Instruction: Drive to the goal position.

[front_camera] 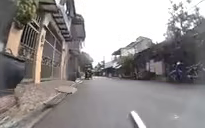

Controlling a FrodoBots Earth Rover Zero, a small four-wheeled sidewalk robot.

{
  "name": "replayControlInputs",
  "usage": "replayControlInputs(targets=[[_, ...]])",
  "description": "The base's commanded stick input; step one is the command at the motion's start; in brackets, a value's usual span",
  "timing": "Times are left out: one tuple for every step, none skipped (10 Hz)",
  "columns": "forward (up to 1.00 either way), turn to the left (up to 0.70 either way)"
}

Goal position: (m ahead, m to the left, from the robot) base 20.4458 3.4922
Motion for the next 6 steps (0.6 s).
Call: replayControlInputs(targets=[[0.70,0.00],[0.70,0.00],[0.70,0.00],[0.70,0.00],[0.70,0.00],[0.70,0.00]])
